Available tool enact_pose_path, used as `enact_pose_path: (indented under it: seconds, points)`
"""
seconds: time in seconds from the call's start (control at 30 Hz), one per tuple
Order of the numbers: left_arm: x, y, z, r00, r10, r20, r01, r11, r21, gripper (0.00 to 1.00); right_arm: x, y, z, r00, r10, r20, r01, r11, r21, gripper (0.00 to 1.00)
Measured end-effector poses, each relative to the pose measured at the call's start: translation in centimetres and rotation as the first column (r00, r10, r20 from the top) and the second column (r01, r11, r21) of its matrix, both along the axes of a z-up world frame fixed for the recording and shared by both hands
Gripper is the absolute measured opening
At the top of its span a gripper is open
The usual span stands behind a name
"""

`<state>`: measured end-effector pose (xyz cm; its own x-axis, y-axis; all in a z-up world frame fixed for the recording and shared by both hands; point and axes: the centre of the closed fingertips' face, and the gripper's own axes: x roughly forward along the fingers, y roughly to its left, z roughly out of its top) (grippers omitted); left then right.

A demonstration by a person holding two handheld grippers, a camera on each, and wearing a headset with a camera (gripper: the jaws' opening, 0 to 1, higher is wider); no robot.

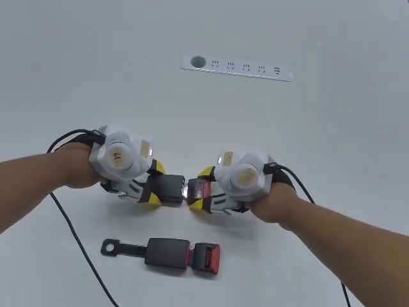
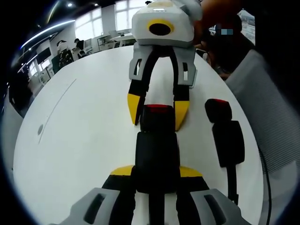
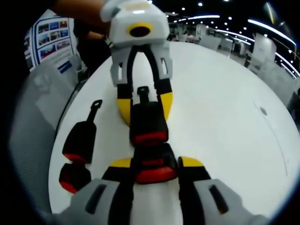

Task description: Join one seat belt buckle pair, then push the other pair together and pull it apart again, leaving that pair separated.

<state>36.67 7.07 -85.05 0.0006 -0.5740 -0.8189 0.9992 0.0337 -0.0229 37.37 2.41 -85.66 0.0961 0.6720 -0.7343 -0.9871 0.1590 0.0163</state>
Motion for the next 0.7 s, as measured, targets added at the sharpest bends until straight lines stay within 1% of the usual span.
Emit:
enact_pose_path:
  seconds: [0.23,0.43,0.6,0.7]
  points:
    - [-0.1,0.0,0.0,1.0,0.002,-0.001,-0.002,1.0,0.0,0.33,0.0,-0.1,0.0,1.0,-0.007,0.0,0.007,1.0,-0.007,0.37]
    - [-0.1,0.0,0.1,1.0,0.004,-0.002,-0.004,1.0,-0.005,0.34,-0.1,-0.2,0.0,1.0,-0.006,0.001,0.006,1.0,-0.003,0.37]
    - [-0.2,0.1,0.2,1.0,0.012,-0.002,-0.012,1.0,-0.01,0.34,-0.1,-1.7,-0.3,1.0,-0.018,0.001,0.018,1.0,0.004,0.37]
    - [-0.2,0.1,0.2,1.0,0.011,-0.002,-0.011,1.0,-0.01,0.34,-0.1,-1.5,0.0,1.0,-0.018,0.005,0.018,1.0,0.013,0.37]
